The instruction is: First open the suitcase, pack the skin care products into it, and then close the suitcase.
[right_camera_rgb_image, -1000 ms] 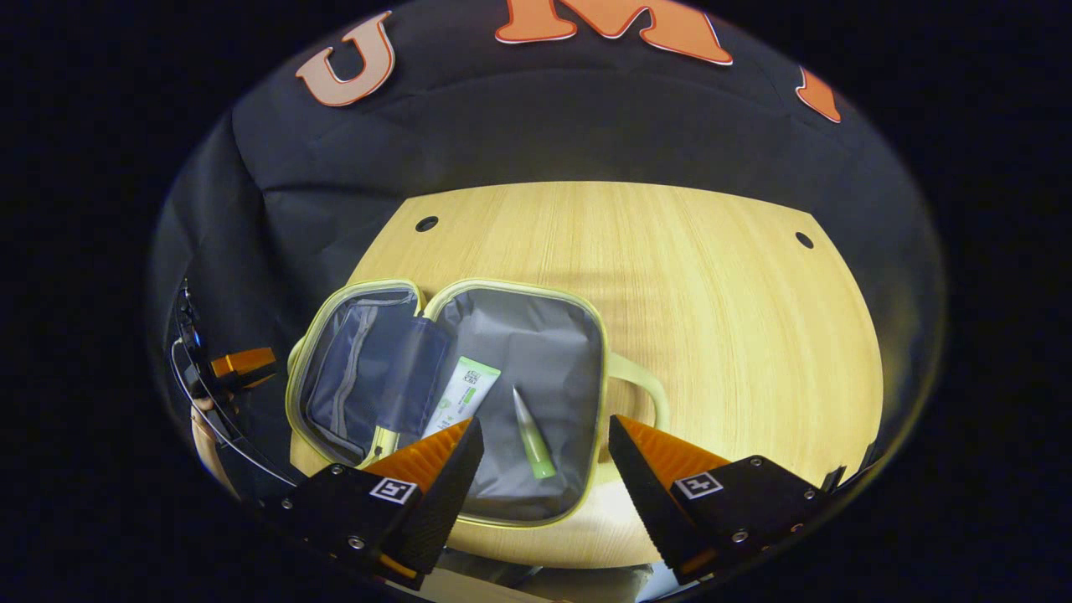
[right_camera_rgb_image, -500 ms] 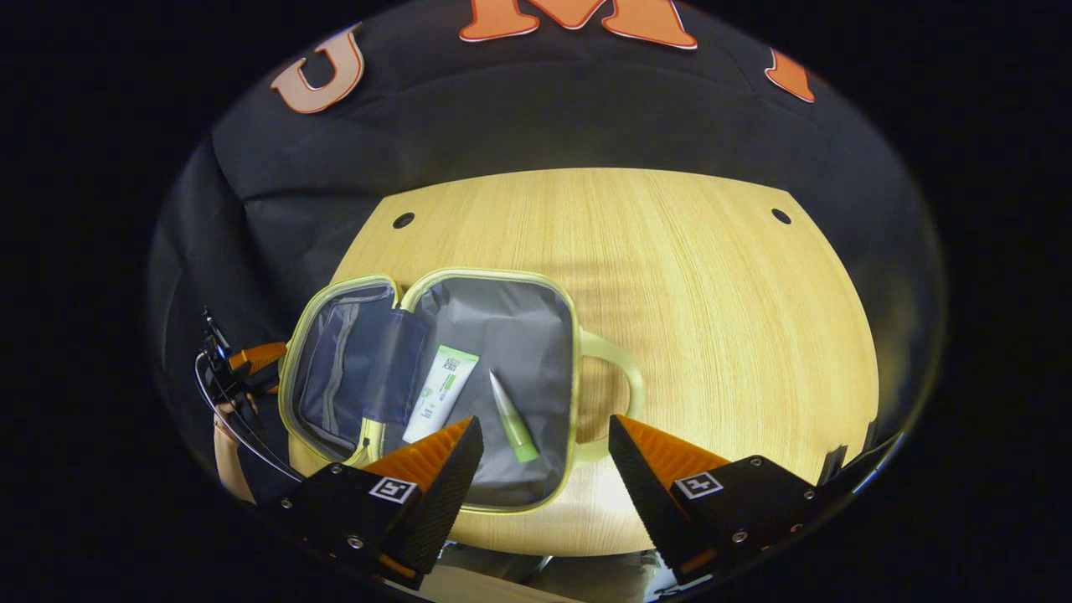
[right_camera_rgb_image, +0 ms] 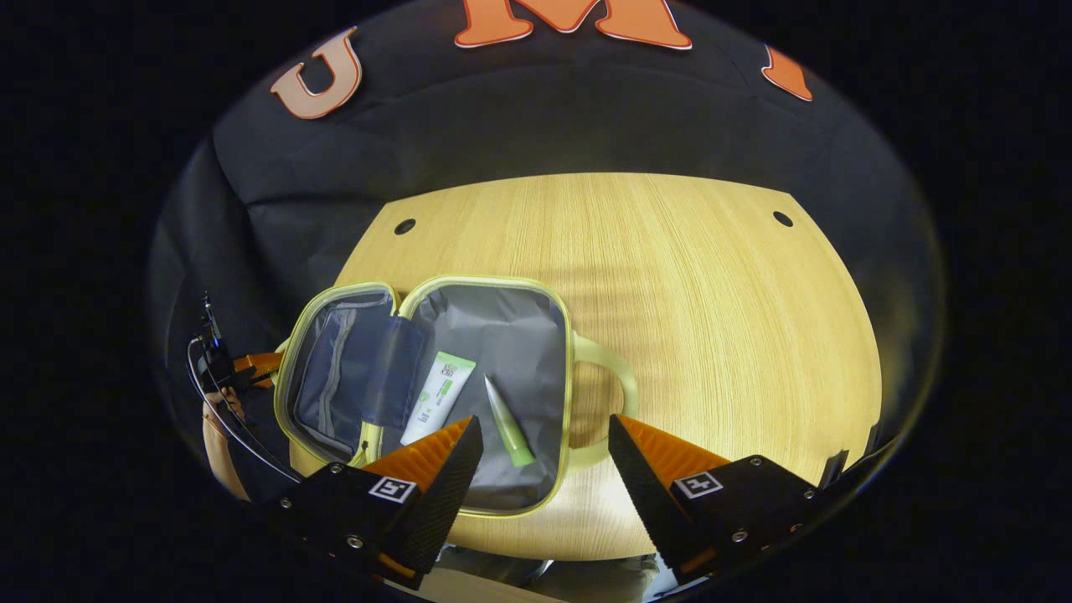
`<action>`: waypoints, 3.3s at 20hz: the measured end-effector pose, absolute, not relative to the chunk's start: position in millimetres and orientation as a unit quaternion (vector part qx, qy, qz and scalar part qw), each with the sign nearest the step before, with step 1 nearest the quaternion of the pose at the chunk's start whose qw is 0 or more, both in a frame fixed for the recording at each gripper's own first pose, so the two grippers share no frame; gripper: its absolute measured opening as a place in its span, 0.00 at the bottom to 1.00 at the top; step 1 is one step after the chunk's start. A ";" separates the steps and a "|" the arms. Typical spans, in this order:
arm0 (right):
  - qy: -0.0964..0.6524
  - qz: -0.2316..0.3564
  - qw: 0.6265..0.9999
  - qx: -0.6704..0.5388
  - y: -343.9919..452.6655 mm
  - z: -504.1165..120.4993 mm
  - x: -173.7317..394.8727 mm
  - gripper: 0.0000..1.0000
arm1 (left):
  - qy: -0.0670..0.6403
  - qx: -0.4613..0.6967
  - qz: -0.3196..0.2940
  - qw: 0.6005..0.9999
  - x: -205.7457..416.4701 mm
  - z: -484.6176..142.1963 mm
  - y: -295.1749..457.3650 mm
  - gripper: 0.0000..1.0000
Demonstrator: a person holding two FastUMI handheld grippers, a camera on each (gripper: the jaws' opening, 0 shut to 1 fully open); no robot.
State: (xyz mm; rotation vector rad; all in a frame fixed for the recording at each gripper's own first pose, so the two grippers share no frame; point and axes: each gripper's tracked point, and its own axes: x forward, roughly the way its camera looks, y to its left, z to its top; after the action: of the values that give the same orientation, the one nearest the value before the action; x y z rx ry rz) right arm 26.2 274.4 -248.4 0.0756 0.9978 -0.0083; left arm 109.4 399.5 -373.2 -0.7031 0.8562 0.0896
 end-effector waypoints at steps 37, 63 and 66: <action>0.217 -0.015 0.976 -0.025 -53.7 -92.6 19.2 0.96 | 0.447 0.074 -0.093 0.887 86.2 -319.0 -147.3 0.13; 0.213 -0.010 0.977 -0.014 -14.8 -83.6 8.8 0.96 | 0.297 0.068 -0.074 0.950 116.7 -213.9 -196.6 0.98; 0.180 -0.015 0.984 -0.004 -1.6 -64.7 17.1 0.96 | 0.216 0.076 -0.047 0.972 127.2 -147.8 -174.0 0.97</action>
State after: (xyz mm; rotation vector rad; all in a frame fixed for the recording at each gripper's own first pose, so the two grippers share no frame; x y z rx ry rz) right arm 17.1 -1.6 -64.7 -0.0083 0.3620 -0.0298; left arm 127.2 -174.0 -147.8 0.1530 0.4353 -0.0953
